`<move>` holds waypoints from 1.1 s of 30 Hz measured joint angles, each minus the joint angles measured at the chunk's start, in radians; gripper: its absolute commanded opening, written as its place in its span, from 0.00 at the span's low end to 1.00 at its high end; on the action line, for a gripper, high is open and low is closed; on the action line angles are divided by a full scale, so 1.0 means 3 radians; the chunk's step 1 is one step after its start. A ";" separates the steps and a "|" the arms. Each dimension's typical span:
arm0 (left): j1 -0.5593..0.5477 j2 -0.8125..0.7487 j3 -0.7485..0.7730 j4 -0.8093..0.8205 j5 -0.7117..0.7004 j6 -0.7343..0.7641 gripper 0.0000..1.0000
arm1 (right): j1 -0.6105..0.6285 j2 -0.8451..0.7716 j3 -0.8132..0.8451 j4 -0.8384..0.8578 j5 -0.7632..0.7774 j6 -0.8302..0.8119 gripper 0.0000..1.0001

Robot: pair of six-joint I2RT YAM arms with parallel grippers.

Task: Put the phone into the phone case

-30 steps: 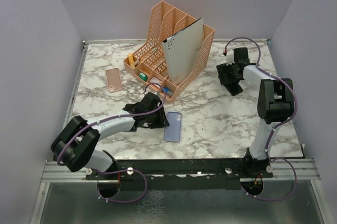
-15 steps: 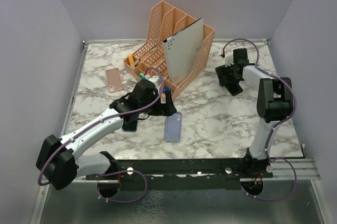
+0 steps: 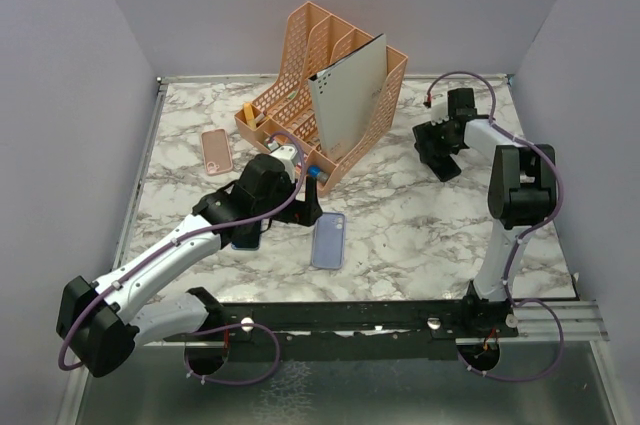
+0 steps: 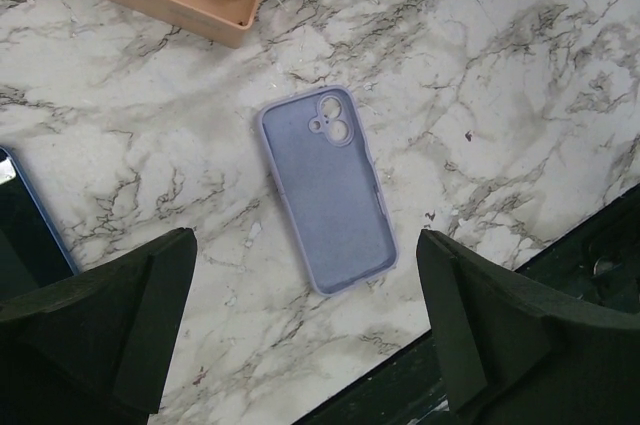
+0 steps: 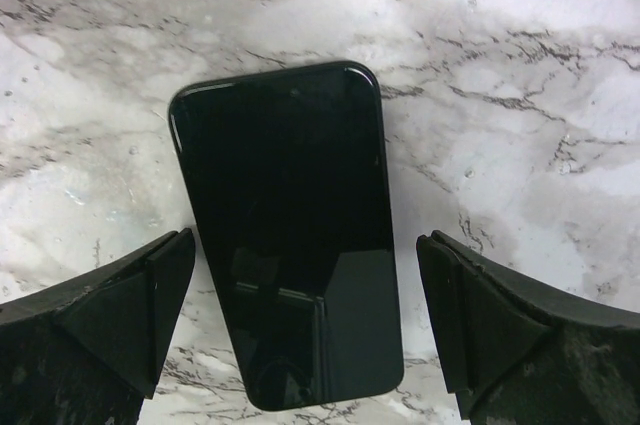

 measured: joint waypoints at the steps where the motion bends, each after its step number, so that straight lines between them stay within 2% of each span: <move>1: 0.0000 0.0000 0.0000 -0.0005 -0.0015 0.0015 0.99 | -0.0013 0.0006 0.0019 -0.0036 -0.0011 -0.0001 1.00; 12: 0.0000 -0.0034 -0.0005 -0.0013 -0.0048 0.0078 0.99 | -0.0125 0.0094 0.0125 -0.0257 -0.0272 -0.0019 0.97; 21: 0.0001 -0.0046 -0.0006 -0.0014 -0.0136 0.0092 0.99 | -0.0136 0.0095 0.0121 -0.0219 -0.0224 0.0060 0.87; 30: 0.0001 -0.0078 -0.0006 -0.0015 -0.0175 0.0095 0.99 | -0.0136 0.0006 -0.0042 -0.0058 -0.0207 0.0277 0.69; 33: 0.0001 -0.0079 -0.0005 -0.0015 -0.0193 0.0095 0.99 | -0.0136 -0.0047 -0.0131 0.0017 -0.0207 0.0379 0.68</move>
